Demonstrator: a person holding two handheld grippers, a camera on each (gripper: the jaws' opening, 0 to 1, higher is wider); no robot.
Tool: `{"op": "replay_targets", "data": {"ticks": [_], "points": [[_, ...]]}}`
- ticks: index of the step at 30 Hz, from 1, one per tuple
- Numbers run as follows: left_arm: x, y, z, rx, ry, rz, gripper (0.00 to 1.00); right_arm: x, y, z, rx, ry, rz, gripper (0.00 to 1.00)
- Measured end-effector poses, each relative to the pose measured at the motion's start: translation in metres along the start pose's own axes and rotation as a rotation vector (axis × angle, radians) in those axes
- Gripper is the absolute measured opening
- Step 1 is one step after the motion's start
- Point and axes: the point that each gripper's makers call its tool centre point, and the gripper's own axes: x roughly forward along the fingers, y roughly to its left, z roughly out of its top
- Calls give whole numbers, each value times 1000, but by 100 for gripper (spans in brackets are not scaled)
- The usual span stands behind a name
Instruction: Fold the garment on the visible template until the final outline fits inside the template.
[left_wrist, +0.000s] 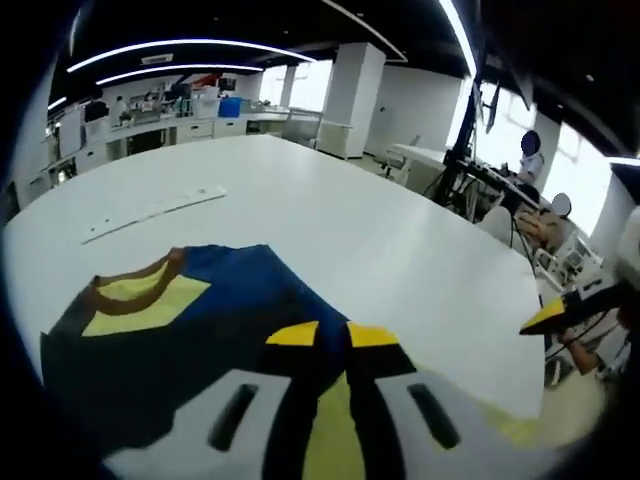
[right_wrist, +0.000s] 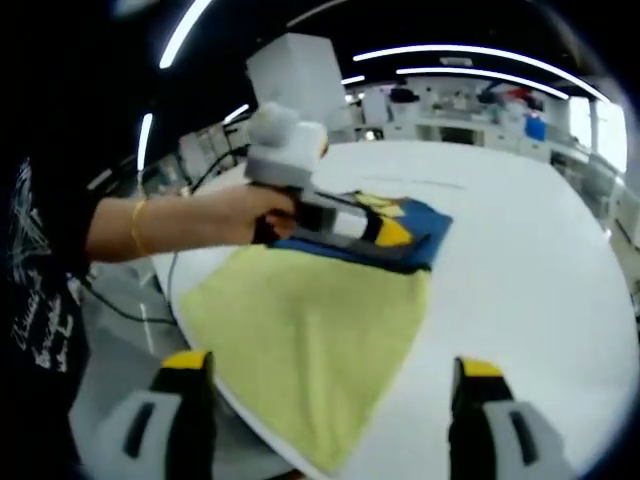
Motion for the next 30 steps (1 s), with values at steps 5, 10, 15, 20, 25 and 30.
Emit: {"op": "replay_targets", "data": {"ticks": [5,10,15,20,25,30], "points": [[-7,10,8,80,-24,37,40,3,3,5,-13,-3,12,99],[-15,23,9,100,-36,63,64,5,4,10,-25,-8,22,99],[-31,37,9,86,-54,78,76,7,7,12,-36,-7,33,99],[-48,50,9,69,-70,96,88,11,10,14,-45,-7,49,99],[-66,65,4,65,-72,117,97,13,12,18,-59,-12,59,99],[-81,75,0,79,-72,132,99,15,14,23,-67,-19,65,99]]}}
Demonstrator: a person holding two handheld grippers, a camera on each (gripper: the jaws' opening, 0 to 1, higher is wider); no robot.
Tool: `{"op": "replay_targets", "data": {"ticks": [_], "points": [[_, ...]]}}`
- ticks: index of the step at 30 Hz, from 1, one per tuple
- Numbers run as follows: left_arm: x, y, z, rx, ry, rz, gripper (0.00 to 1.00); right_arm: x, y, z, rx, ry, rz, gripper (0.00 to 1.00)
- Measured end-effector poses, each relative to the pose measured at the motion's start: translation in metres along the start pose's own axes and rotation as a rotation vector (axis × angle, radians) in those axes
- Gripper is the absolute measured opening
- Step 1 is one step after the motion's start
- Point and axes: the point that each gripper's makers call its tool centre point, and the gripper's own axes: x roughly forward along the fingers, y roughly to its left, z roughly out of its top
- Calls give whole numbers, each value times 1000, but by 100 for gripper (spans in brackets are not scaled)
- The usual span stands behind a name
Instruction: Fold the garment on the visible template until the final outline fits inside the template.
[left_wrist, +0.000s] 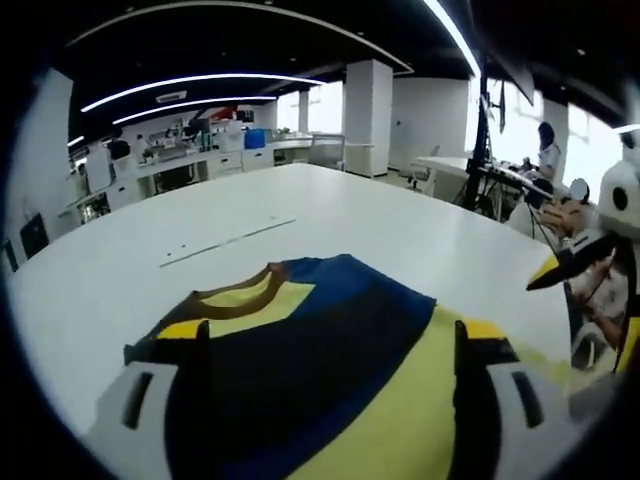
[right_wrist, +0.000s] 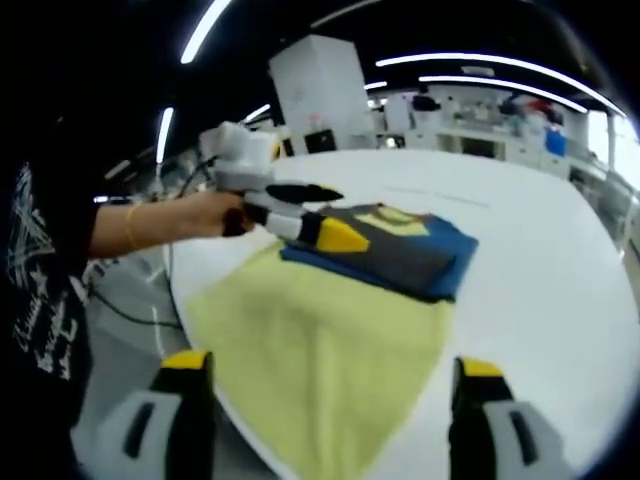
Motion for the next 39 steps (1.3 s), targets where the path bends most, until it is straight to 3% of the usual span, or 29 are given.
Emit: {"op": "replay_targets", "data": {"ticks": [8,11,20,28,39], "points": [[-26,23,-8,10,0,21,98,1,3,6,-17,-6,12,99],[-37,32,-10,14,0,29,94,2,3,7,-19,-8,15,99],[-74,70,-25,10,16,91,79,12,10,11,-33,-1,41,99],[-92,91,-42,-1,38,129,53,15,11,14,-41,1,53,99],[-109,124,-73,-21,81,193,33,16,9,12,-33,15,45,99]]}}
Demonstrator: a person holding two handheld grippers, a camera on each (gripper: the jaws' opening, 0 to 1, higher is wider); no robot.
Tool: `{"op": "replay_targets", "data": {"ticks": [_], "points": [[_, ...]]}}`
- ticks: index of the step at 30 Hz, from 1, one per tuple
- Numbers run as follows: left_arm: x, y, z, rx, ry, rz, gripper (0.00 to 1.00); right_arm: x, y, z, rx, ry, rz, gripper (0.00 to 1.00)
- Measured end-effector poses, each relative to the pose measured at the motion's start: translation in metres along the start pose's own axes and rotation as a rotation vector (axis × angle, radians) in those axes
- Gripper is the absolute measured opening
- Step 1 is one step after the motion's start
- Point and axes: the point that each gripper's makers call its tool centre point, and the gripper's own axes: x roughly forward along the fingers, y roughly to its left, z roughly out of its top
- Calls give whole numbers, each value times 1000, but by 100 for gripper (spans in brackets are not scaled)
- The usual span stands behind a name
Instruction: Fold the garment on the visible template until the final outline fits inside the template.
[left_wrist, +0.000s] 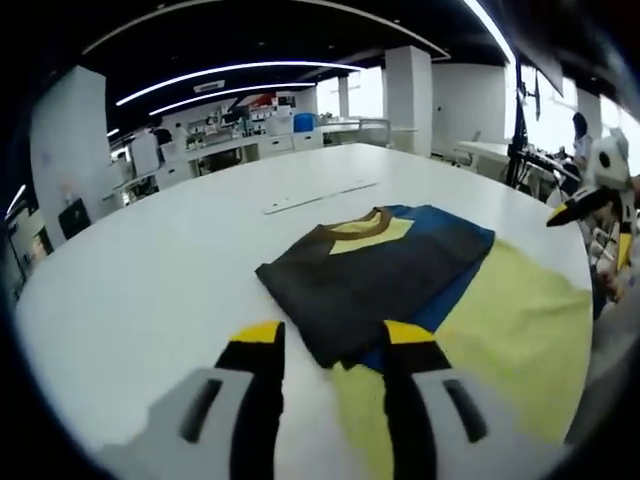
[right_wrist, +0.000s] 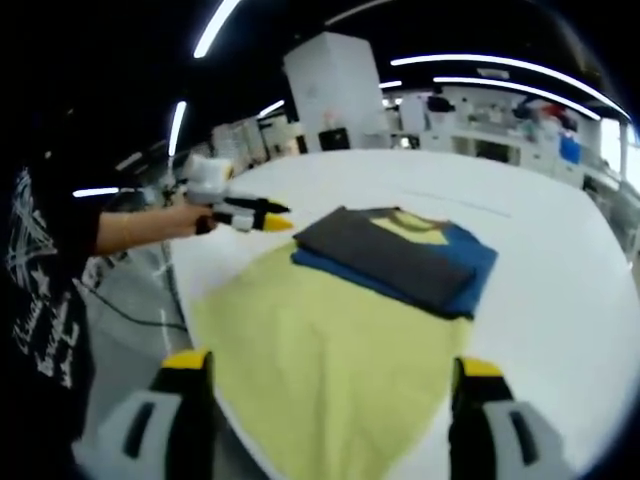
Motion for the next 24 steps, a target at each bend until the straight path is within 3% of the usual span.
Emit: {"op": "replay_targets", "data": {"ticks": [5,12,19,24], "points": [[-3,17,-13,-13,27,45,24,1,-1,0,6,4,-2,99],[2,24,-30,-18,71,58,18,5,-1,0,12,9,-3,99],[10,18,-45,-20,108,30,17,6,-1,-1,21,15,-9,99],[12,12,-41,-28,101,8,16,6,-4,-3,32,17,-18,99]]}}
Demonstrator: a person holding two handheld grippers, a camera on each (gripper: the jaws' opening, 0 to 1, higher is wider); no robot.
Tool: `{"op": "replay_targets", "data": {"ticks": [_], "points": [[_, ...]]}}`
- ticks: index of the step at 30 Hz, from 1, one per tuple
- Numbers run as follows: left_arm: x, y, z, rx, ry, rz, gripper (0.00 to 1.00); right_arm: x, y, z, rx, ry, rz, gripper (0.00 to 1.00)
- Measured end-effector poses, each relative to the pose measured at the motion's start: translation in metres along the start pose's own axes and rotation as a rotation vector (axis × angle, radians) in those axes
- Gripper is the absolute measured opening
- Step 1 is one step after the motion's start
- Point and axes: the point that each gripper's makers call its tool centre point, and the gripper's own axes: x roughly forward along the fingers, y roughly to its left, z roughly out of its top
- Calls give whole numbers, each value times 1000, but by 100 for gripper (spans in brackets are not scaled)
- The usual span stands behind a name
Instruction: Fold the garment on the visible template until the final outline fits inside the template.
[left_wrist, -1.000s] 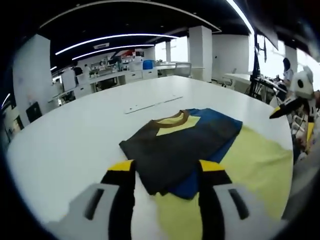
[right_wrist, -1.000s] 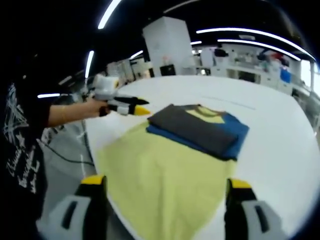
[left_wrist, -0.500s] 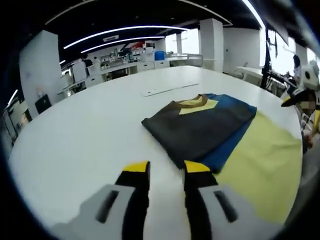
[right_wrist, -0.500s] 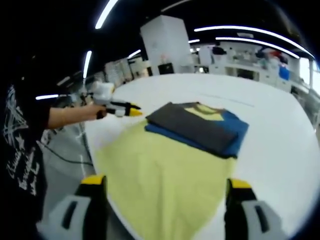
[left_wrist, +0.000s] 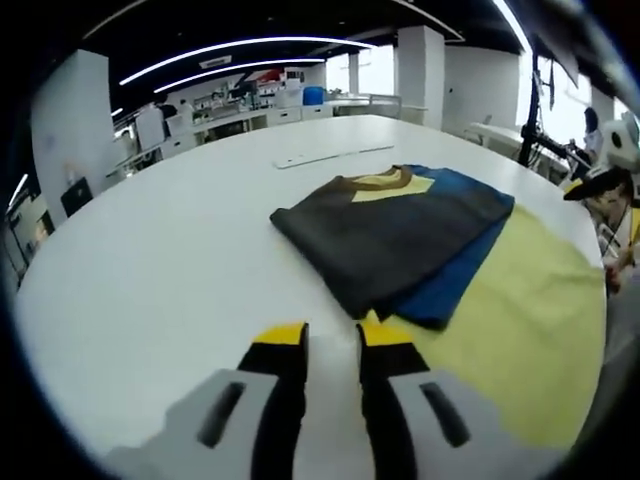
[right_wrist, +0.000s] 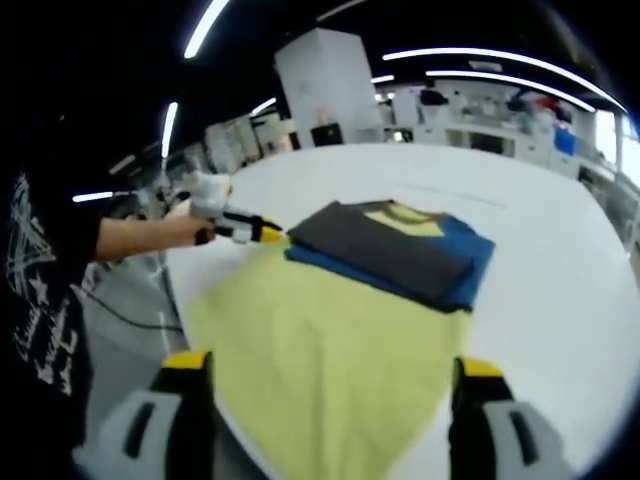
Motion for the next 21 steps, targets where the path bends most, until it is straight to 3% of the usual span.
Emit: {"op": "replay_targets", "data": {"ticks": [7,14,21], "points": [[6,-7,3,-3,-2,-28,13,2,0,-2,7,4,0,99],[14,-12,-2,-65,18,-73,1,3,1,-3,11,7,-2,99],[11,-17,1,-97,21,-78,0,3,-2,-5,15,10,-8,99]]}}
